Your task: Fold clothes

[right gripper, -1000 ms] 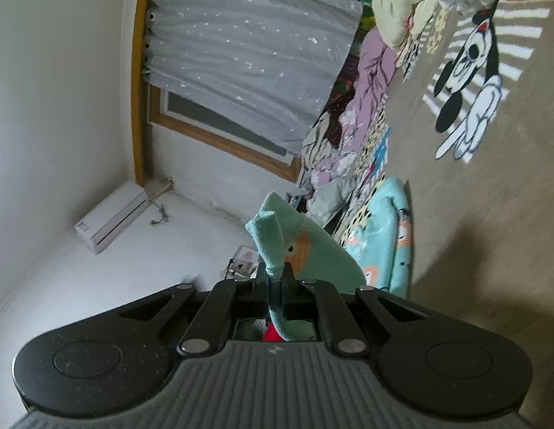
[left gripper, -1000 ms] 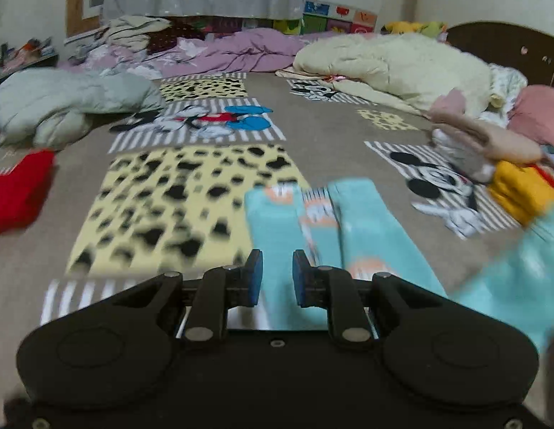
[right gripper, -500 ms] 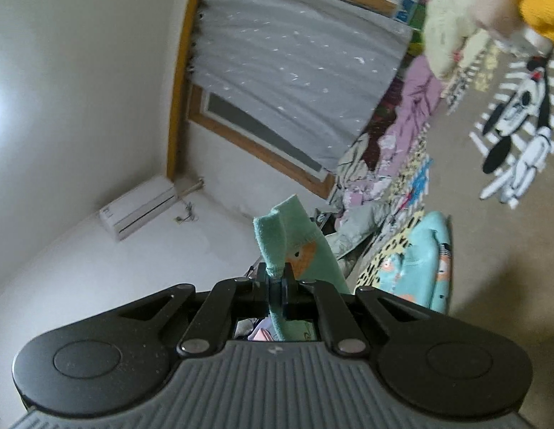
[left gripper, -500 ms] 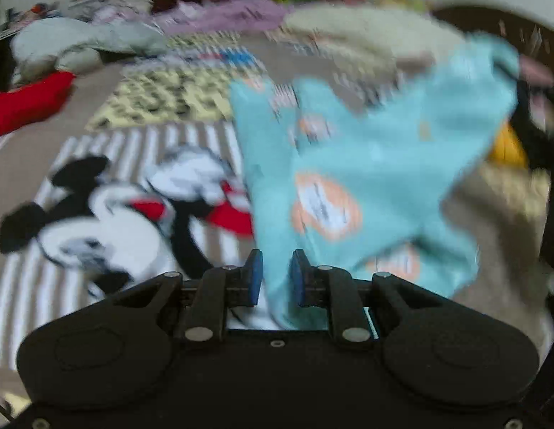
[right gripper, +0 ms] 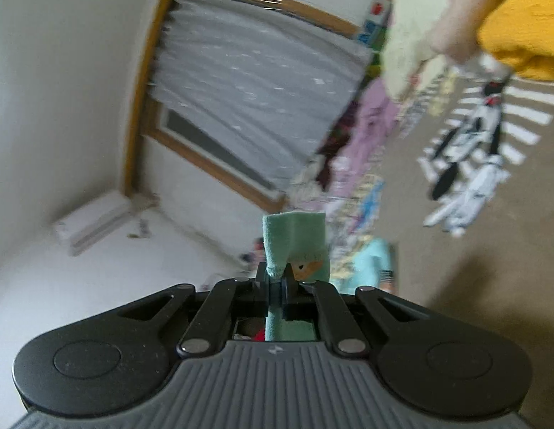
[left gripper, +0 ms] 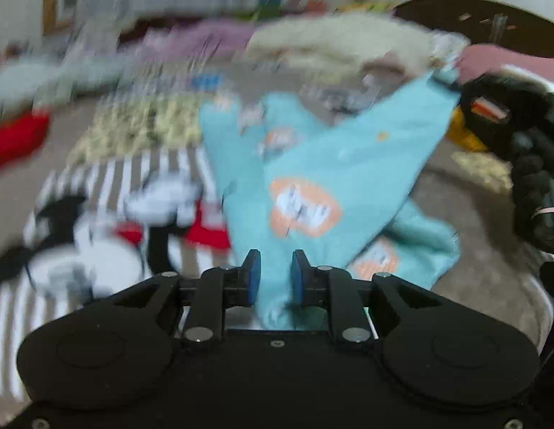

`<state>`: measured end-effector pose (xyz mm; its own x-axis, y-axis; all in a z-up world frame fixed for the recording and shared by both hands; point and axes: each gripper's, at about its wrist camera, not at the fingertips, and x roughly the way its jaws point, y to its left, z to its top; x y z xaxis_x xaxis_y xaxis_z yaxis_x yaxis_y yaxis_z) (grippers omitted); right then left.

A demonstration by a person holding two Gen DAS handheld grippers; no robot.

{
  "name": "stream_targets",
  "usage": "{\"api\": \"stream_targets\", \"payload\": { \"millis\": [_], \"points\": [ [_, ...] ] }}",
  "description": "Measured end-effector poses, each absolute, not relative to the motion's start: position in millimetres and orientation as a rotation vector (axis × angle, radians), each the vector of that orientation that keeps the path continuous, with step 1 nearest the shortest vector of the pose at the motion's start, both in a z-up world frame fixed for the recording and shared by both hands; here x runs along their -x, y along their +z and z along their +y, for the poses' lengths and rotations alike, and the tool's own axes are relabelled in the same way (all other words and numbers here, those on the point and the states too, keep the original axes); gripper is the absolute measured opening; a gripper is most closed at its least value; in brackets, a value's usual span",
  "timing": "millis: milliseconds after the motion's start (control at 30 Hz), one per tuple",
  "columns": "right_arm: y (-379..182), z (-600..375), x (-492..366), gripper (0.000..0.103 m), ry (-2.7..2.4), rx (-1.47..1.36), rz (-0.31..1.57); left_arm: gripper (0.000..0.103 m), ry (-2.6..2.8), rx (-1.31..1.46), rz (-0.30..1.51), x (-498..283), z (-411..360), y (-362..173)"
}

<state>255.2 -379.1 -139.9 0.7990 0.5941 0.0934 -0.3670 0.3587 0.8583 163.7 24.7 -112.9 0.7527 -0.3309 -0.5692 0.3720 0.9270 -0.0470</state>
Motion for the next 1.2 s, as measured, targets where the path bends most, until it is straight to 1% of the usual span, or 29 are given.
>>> {"api": "stream_targets", "payload": {
  "millis": [33, 67, 100, 200, 300, 333, 367, 400, 433, 533, 600, 733, 867, 1200],
  "points": [
    [-141.4, -379.8, -254.2, 0.008, 0.608, -1.034, 0.260, 0.030, -0.407, -0.083, 0.578, -161.3, 23.7, -109.6],
    [-141.5, -380.8, -253.5, 0.008, 0.589, -1.034, 0.271, 0.034, -0.429, -0.095, 0.552, -159.0, 22.3, -107.0],
    [-141.2, -381.0, -253.2, 0.008, 0.571, -1.028, 0.281, 0.041, -0.454, -0.113, 0.549, -157.9, 17.7, -108.9],
    [-137.2, -378.2, -252.2, 0.008, 0.521, -1.027, 0.315, 0.042, -0.505, -0.232, 0.535, -152.1, -1.7, -115.7],
    [-129.6, -370.8, -250.7, 0.008, 0.472, -1.000, 0.350, 0.042, -0.503, -0.383, 0.485, -145.9, -19.5, -124.4],
    [-126.8, -368.3, -250.3, 0.008, 0.454, -0.991, 0.365, 0.041, -0.499, -0.428, 0.468, -144.9, -24.5, -127.5],
    [-123.6, -365.3, -250.0, 0.008, 0.437, -0.981, 0.377, 0.037, -0.493, -0.444, 0.460, -146.2, -26.4, -130.1],
    [-119.6, -362.2, -249.7, 0.008, 0.424, -0.970, 0.387, 0.028, -0.487, -0.454, 0.459, -147.3, -28.1, -132.4],
    [-114.4, -358.2, -250.5, 0.008, 0.410, -0.954, 0.400, 0.016, -0.484, -0.459, 0.463, -149.2, -28.3, -133.6],
    [-93.8, -346.1, -255.5, 0.008, 0.373, -0.886, 0.429, 0.009, -0.494, -0.382, 0.484, -154.1, -18.9, -129.5],
    [-77.9, -334.1, -262.7, 0.008, 0.352, -0.834, 0.450, 0.007, -0.512, -0.291, 0.495, -156.3, -6.9, -123.0],
    [-49.3, -302.2, -287.4, 0.008, 0.309, -0.726, 0.503, 0.006, -0.532, -0.070, 0.527, -164.4, 23.0, -111.3],
    [-30.8, -262.2, -317.4, 0.008, 0.294, -0.619, 0.561, 0.006, -0.536, 0.116, 0.576, -173.8, 46.6, -112.0],
    [-25.6, -161.7, -365.0, 0.008, 0.306, -0.380, 0.695, 0.006, -0.572, 0.379, 0.701, -183.0, 58.8, -121.7]
  ]
}}
